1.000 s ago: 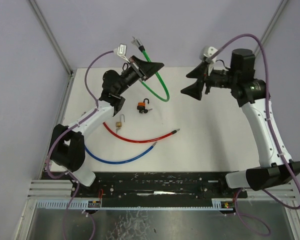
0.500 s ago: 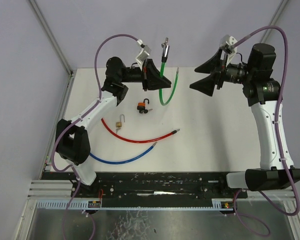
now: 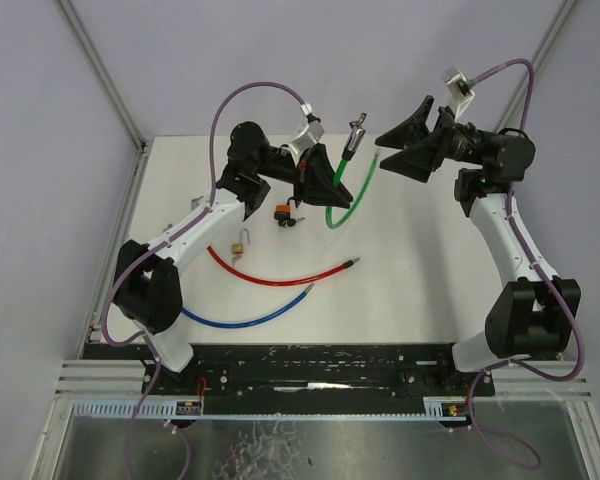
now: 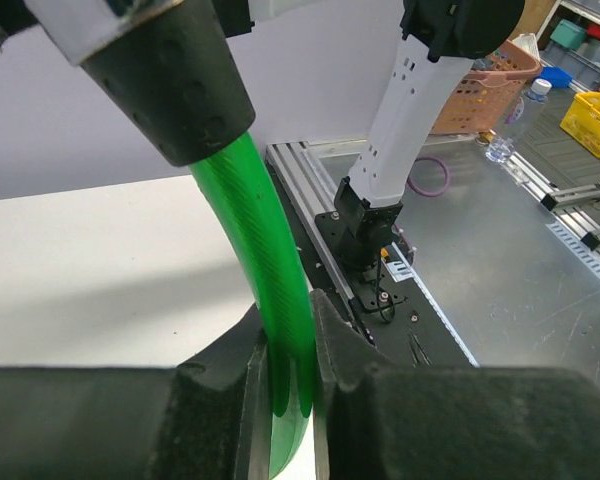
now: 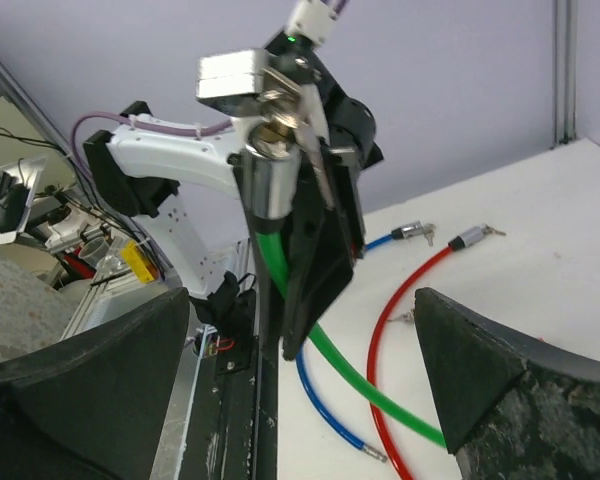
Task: Lock with the key
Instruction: Lock the lock.
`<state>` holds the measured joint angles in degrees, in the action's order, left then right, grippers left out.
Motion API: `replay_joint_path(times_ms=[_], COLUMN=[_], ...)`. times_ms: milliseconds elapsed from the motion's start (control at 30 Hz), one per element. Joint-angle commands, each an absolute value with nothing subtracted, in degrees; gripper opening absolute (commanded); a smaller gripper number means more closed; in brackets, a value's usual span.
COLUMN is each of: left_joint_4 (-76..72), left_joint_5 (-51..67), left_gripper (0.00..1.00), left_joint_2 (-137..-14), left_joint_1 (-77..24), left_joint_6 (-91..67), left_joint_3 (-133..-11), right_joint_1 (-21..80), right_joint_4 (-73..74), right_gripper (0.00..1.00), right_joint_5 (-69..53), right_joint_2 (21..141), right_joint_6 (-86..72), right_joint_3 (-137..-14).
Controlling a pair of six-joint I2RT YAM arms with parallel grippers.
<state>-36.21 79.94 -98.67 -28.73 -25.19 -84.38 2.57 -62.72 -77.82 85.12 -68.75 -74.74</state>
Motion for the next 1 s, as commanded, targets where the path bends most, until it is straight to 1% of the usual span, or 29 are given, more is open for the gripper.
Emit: replay_joint_path(times_ms=[0, 133, 200, 367, 633, 767, 867, 967], left_joint_4=[-39.2, -39.5, -40.0, -43.0, -45.4, -45.6, -46.5, -46.6], left_joint_5=[80.8, 79.9, 79.1, 77.8, 76.9, 76.1, 75.5, 74.8], left_gripper=[0.0, 0.0, 0.0, 0.0, 0.0, 0.0, 0.0, 0.0], left_joint_2=[-97.0, -98.1, -98.7, -100.4, -102.1, -103.0, -103.2, -103.3], left_joint_1=[-29.4, -30.2, -30.6, -31.6, -33.7, -33.9, -34.0, -34.0], left_joint_6=[-23.1, -23.6, -24.2, -27.3, -29.1, -29.6, -30.2, -30.2], left_joint_3=[-84.9, -85.8, -86.2, -86.8, -87.1, -87.8, -87.8, -87.8], right_joint_1=[4.1, 6.7, 8.0, 9.2, 9.5, 9.8, 9.8, 9.8], right_joint_4=[-84.2, -74.9, -72.7, -72.6, -70.4, -68.6, -67.5, -66.8], right_gripper=[1.0, 0.97, 0.95, 0.86, 0.79, 0.69, 0.58, 0.44], right_joint_5=[-74.1, -72.6, -72.0, -69.0, -65.5, -65.7, -65.9, -66.0], right_joint_2=[82.8, 80.7, 80.2, 80.0, 80.8, 80.5, 80.1, 80.1], right_joint_6=[-83.6, -75.2, -72.8, -70.9, -68.8, -67.2, -66.2, -65.9], right_joint_3=[-74.1, -71.7, -70.5, -68.1, -68.7, -68.5, -68.2, -68.2])
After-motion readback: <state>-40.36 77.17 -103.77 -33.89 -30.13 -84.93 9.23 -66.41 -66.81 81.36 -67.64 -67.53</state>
